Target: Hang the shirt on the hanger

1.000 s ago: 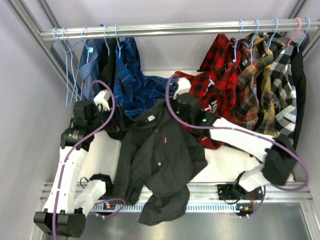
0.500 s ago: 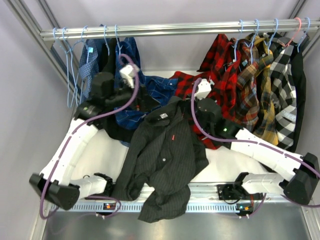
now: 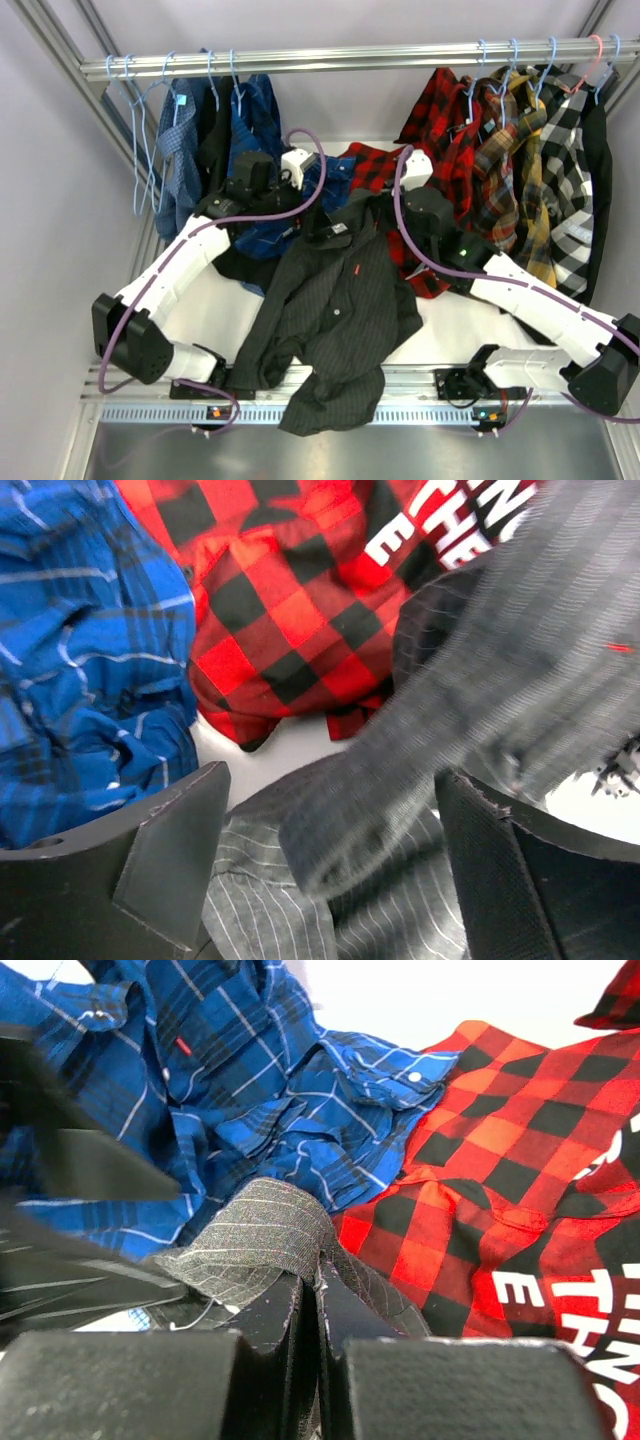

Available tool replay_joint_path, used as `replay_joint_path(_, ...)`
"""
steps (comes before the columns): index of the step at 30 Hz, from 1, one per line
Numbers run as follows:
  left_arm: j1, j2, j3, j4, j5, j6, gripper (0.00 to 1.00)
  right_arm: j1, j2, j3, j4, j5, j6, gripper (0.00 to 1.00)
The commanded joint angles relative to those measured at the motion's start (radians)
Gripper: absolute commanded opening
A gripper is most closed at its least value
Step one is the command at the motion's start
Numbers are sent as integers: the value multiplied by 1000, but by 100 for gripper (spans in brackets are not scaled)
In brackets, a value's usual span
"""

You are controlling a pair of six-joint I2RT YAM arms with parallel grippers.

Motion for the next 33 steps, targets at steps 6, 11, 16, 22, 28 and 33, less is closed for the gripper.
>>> replay_joint_path(6,0,122,-34,102,37,30,49,-8,-25,21,8,-13,-10,0)
replay_joint_path(11,0,103,-7,162,42,4,0,-33,21,50,6,4,-18,0)
replay_joint_path(16,18,22,44,367,-442,-82,0,-160,159,267,-63,-31,71,0)
replay_joint_path(22,41,77,437,289,-448,-7,0,-257,204,478,-34,-35,18,0)
replay_joint_path(28,41,82,489,305,-404,70,0,-258,176,464,63,-43,22,0)
replay_joint_path(33,40,-16,304,305,-247,87,0,-258,132,322,71,-82,45,0)
